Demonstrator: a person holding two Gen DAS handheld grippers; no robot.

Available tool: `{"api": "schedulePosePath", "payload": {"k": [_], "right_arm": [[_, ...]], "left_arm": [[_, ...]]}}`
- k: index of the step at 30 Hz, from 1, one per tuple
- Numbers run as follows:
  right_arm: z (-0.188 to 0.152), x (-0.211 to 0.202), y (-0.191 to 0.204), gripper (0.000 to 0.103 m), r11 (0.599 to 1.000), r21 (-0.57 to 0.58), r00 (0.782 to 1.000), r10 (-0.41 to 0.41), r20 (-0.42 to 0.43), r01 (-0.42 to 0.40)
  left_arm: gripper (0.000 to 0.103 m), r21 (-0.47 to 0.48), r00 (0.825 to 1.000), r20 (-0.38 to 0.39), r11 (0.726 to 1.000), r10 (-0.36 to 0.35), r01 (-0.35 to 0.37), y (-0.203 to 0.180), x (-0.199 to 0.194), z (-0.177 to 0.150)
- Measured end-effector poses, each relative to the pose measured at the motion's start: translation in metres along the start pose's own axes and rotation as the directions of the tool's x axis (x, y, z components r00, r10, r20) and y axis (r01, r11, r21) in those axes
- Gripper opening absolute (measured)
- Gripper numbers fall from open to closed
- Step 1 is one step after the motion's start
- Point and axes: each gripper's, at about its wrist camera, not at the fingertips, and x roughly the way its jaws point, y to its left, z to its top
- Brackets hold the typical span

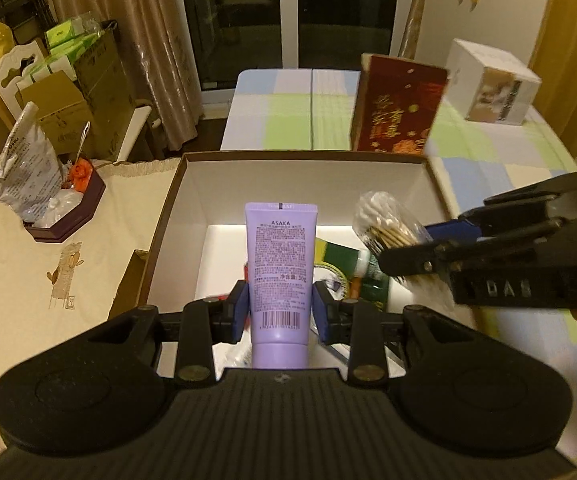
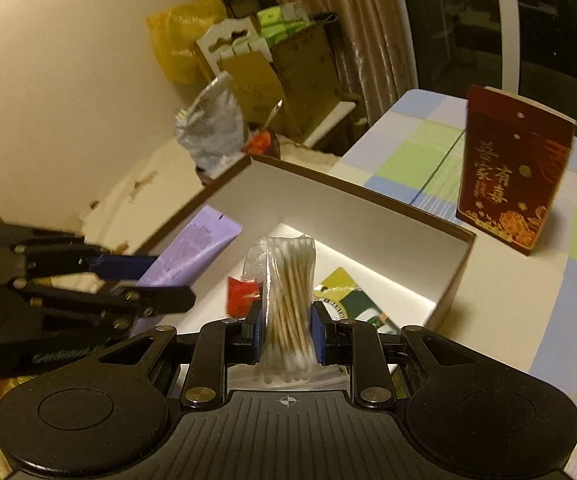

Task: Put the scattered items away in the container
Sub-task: 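Carry the purple tube and cotton swab bag over the shoebox with both tools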

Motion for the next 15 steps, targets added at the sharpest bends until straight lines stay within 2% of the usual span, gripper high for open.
{"api": "schedulePosePath", "payload": {"k": [5, 15], "right_arm": [[0.003, 0.027, -0.004, 0.027, 0.998, -0.033, 0.998, -0.05, -0.049, 0.048], [0.008, 0.059, -0.007, 0.027, 0.994, -0.047, 0.991, -0.098, -0.096, 0.094]], "left_arm": [[0.028, -0.028, 0.999, -0.023, 0.999, -0.03, 0.029, 0.013, 0.037, 0.012], [0.029, 0.035, 0.998, -0.061, 0.999, 0.014, -0.012, 0.021, 0.085, 0.022]]}}
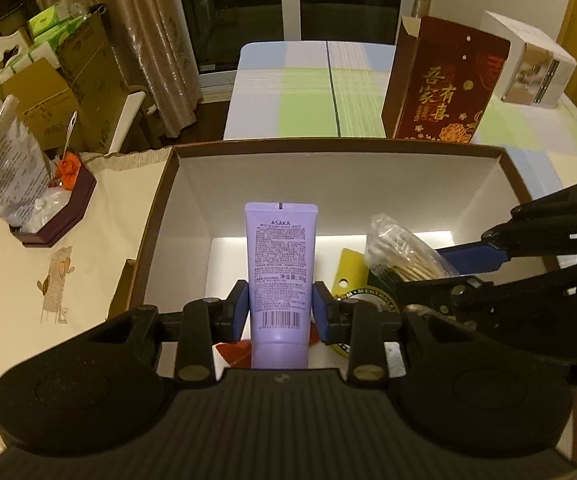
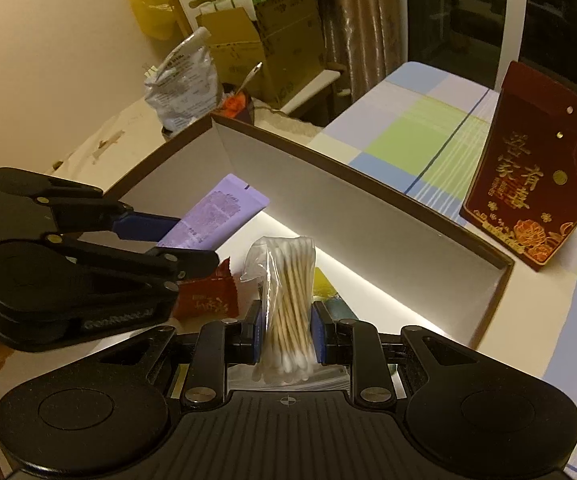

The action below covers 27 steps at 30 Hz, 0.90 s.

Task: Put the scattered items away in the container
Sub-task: 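Carry the purple tube and cotton swab bag over the shoebox with both tools, then lower both items into the shoebox and open both tools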

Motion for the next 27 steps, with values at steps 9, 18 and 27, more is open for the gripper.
{"api": "schedulePosePath", "payload": {"k": [9, 18, 27], "right_arm": [[0.004, 0.004, 0.006, 0.027, 1.0, 0.001, 1.0, -0.01, 0.002, 0.01], [0.01, 0.002, 0.016, 0.027, 1.0, -0.027, 1.0, -0.003, 0.018, 0.004], [0.001, -0.017, 0.026, 0.096, 0.993, -0.116, 0.994, -0.015, 0.108, 0.027]], "left_arm": [[0.031, 0.022, 0.999, 0.017, 0.999, 0.027, -0.027, 0.002, 0.0, 0.004], [0.037, 0.016, 0.999, 0.034, 0.999, 0.042, -0.043, 0.008, -0.013, 0.004], [0.04, -0.009, 0.998, 0.046, 0.999, 0.042, -0.041, 0.014, -0.03, 0.001]]}}
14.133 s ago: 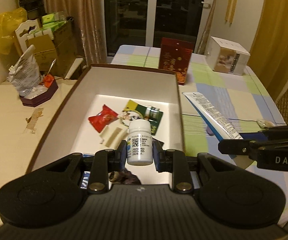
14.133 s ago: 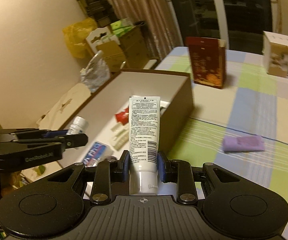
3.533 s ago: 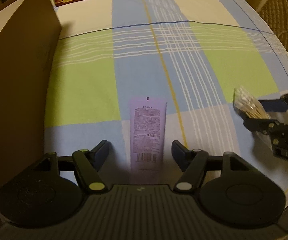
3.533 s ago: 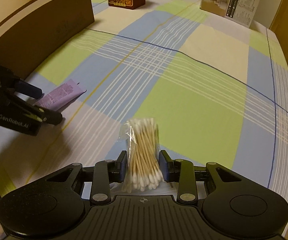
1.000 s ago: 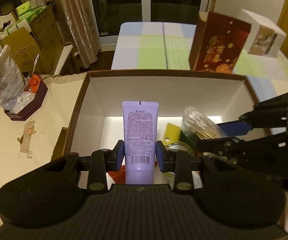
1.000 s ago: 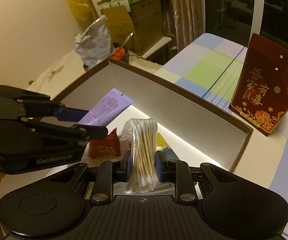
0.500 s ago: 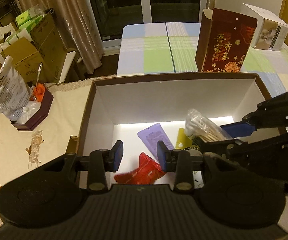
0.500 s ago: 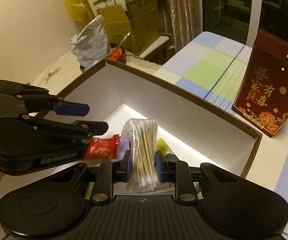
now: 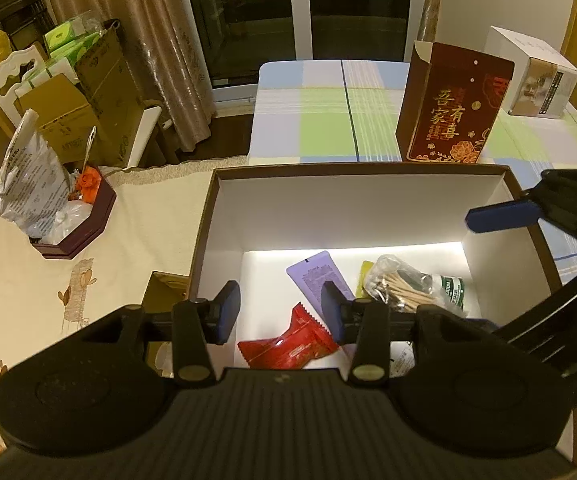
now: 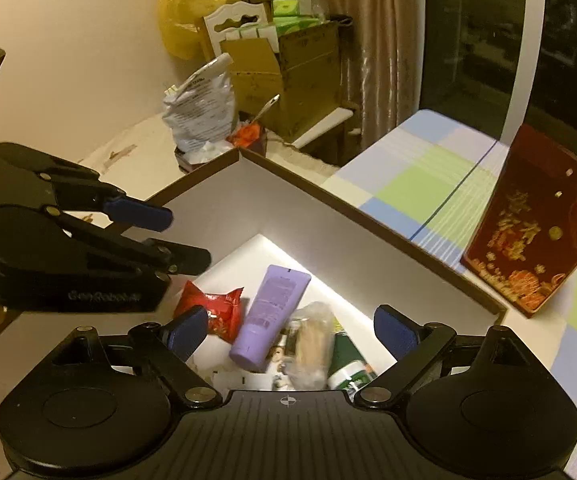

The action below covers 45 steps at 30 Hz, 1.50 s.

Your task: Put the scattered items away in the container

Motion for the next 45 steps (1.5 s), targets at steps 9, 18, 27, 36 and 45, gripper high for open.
{"api": "schedulePosePath", "payload": {"k": [9, 18, 27, 36, 45], "right_arm": [[-0.014, -0.017, 0.011, 0.096, 0.999, -0.05, 0.999, 0.0, -0.044, -0.002], [-0.036, -0.052, 0.025, 0.096, 0.997, -0.073, 0.999, -0.006, -0.038, 0.003], [-0.051, -0.105, 0.036, 0.096, 1.0, 0.006, 1.0, -0.019, 0.015, 0.019], [-0.068, -0.158, 0.046, 0.096, 0.996, 0.059, 0.997, -0.063, 0.037, 0.061], [-0.095, -0.196, 0.057, 0.096, 0.989, 0.136, 0.996, -0.07, 0.053, 0.062]], "left_arm": [[0.053, -0.021, 1.0, -0.015, 1.0, 0.007, -0.007, 0.0, -0.018, -0.013], [0.071, -0.046, 1.0, 0.015, 0.999, 0.017, -0.016, -0.005, -0.061, -0.02], [0.077, -0.04, 0.998, 0.055, 0.999, 0.022, -0.02, -0.031, -0.12, -0.033], [0.088, -0.108, 0.996, 0.094, 0.994, 0.006, 0.004, -0.062, -0.188, -0.061], [0.09, -0.141, 0.994, 0.105, 0.99, 0.013, 0.002, -0.084, -0.239, -0.089]]}}
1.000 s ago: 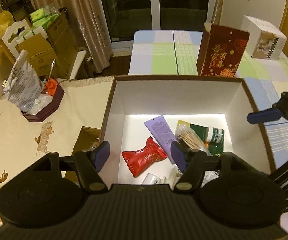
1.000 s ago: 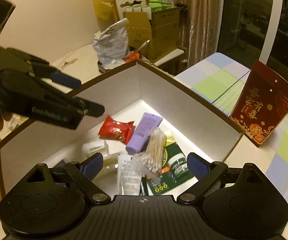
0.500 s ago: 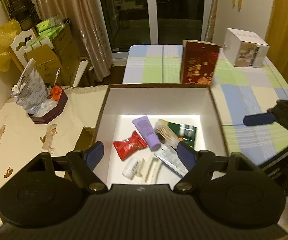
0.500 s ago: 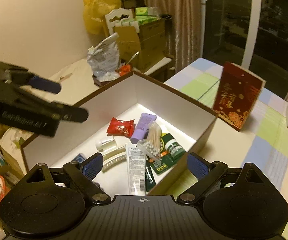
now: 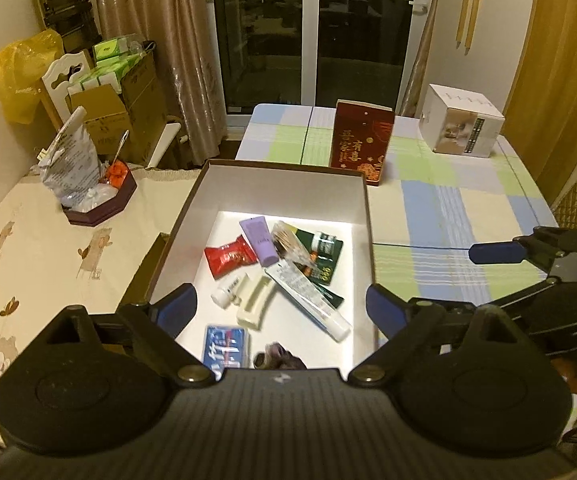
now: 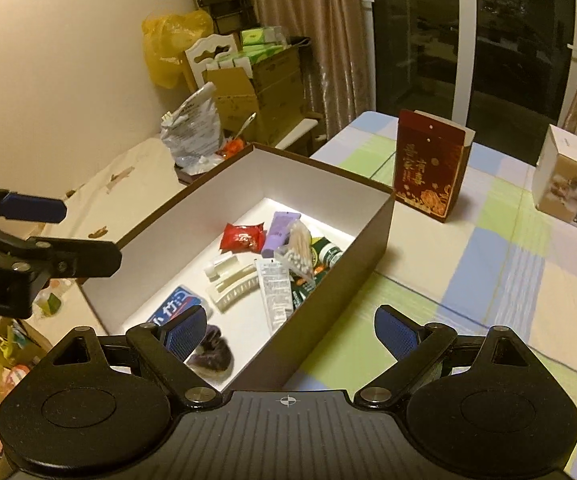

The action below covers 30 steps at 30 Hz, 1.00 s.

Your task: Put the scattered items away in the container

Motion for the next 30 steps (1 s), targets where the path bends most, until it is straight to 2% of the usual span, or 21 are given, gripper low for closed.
{"api": "schedulePosePath", "payload": {"k": [10, 17, 30], "right_arm": [[-0.018, -0.045, 0.011, 0.096, 1.0, 0.014, 0.999, -0.022, 0.033, 0.021], [-0.037, -0.071, 0.019, 0.096, 0.999, 0.021, 0.998, -0.045, 0.041, 0.044], [-0.072, -0.104, 0.035, 0.096, 0.998, -0.014, 0.996, -0.068, 0.05, 0.068]], "left_arm": [[0.093, -0.037, 0.999, 0.003, 0.998, 0.043, -0.043, -0.011, -0.038, -0.021], [0.094, -0.009, 0.992, 0.024, 0.992, 0.125, -0.124, -0.029, -0.06, -0.038], [0.095, -0.089, 0.993, 0.017, 0.99, 0.115, -0.113, -0.058, -0.092, -0.075]]}}
